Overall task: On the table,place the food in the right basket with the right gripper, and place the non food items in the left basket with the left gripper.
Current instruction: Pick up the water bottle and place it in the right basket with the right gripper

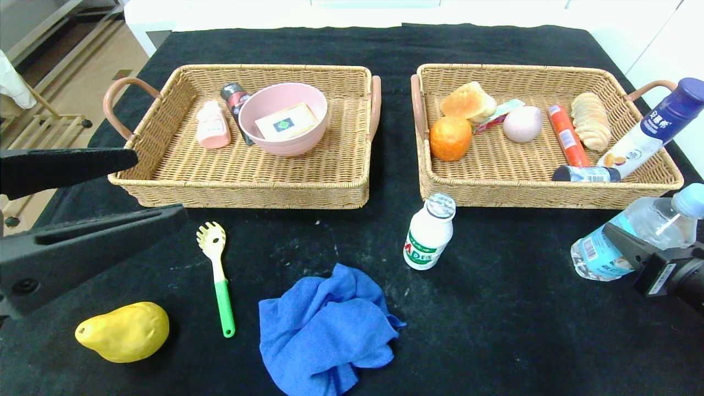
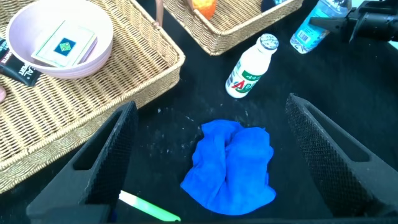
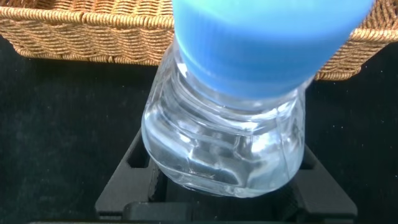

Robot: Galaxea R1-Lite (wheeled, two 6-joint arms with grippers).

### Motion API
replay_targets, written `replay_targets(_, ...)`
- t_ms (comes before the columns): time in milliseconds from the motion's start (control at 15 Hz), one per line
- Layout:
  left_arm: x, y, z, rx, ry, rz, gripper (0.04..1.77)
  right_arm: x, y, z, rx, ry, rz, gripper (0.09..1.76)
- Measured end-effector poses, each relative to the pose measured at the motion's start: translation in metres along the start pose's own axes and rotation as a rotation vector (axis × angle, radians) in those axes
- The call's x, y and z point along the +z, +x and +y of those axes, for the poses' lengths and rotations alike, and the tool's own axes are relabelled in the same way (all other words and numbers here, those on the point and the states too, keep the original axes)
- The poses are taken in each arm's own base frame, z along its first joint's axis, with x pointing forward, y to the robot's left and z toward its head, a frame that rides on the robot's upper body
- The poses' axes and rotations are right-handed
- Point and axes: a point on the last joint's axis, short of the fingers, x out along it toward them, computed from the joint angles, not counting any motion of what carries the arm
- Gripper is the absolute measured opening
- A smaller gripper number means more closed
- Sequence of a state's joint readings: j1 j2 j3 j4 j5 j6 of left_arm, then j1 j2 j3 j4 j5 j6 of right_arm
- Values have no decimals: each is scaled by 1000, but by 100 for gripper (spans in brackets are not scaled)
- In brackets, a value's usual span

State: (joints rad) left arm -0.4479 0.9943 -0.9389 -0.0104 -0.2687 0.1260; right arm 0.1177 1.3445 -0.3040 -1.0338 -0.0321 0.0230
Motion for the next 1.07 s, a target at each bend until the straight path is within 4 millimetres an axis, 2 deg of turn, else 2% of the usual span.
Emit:
replay_targets(800, -1, 1, 0, -2, -1, 4, 172, 8, -6, 0, 10, -3, 22, 89)
replay_targets(1067, -1, 1, -1, -11, -2, 4, 172, 27, -12, 3, 22, -4, 48, 89)
